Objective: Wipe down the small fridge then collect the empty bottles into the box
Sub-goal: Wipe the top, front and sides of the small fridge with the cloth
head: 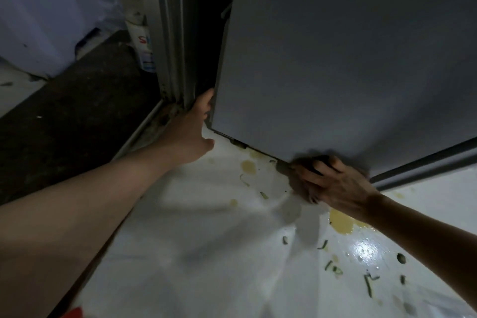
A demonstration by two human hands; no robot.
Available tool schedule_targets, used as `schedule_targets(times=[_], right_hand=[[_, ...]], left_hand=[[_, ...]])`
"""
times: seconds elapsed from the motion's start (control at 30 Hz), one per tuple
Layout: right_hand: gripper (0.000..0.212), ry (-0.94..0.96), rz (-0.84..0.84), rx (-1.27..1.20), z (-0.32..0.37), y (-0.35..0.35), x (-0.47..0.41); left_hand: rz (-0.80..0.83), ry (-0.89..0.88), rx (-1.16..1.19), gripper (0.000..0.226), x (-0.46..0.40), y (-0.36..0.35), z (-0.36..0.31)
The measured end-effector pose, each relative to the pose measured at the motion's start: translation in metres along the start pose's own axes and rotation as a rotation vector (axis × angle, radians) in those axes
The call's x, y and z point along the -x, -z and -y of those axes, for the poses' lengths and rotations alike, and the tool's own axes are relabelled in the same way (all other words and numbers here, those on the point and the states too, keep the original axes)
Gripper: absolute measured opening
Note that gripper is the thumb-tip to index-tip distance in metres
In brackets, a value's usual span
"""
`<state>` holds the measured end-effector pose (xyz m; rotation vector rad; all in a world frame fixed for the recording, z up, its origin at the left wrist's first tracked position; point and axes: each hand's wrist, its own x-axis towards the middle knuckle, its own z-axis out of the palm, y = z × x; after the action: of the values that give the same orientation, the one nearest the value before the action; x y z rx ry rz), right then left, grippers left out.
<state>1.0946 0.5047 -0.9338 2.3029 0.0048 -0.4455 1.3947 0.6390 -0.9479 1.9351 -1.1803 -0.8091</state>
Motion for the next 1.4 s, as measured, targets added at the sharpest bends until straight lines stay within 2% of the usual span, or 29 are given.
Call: schedule_targets(times=[0.1,0.13,0.23,0.37,0.43,0.63,0.73,0.87,1.13,1.2,1.4], right_hand=[[0.055,-0.073,-0.238,-0.032,0.009,0.019,-0.056],[0.058,-0.059,-0.246,-0.035,0.013,0.027,-0.072],[0.07,-0.072,-0.116,-0.002,0.019,0.037,-0.082],[0.05,-0.105,-0.261,-0.093,0.008,0.007,-0.034],[0.049,-0.067,-0.291,-0.084,-0.001,0.002,-0.023],[0.05,-0.044,-0.251,-0.037,0.006,0.057,-0.113],[0.043,-0.009,-0.142,0.049,0.011,0.086,-0.165],[0.046,0.048,-0.004,0.049,0.017,0.091,-0.198],[0.047,0.089,0.033,0.024,0.007,0.075,-0.138],[0.041,0.09,0.006,0.001,0.006,0.067,-0.119],[0.049,0.028,-0.016,-0.048,0.01,0.026,-0.055]], left_hand=[[0.029,0.018,0.012,0.107,-0.002,0.003,0.003],[0.045,0.026,0.017,0.106,-0.003,0.004,0.004],[0.093,0.031,0.008,0.104,-0.002,0.011,0.007],[0.15,0.025,0.004,0.102,-0.003,0.018,0.01],[0.162,0.014,0.012,0.1,-0.005,0.021,0.01],[0.187,-0.019,0.01,0.095,-0.003,0.028,0.01],[0.148,-0.024,-0.009,0.091,0.002,0.033,0.016],[0.103,0.01,-0.036,0.088,0.009,0.04,0.024],[0.131,0.051,-0.045,0.089,0.015,0.03,0.016],[0.109,0.049,-0.059,0.091,0.013,0.02,0.009],[0.046,0.035,0.007,0.097,0.007,-0.011,-0.002]])
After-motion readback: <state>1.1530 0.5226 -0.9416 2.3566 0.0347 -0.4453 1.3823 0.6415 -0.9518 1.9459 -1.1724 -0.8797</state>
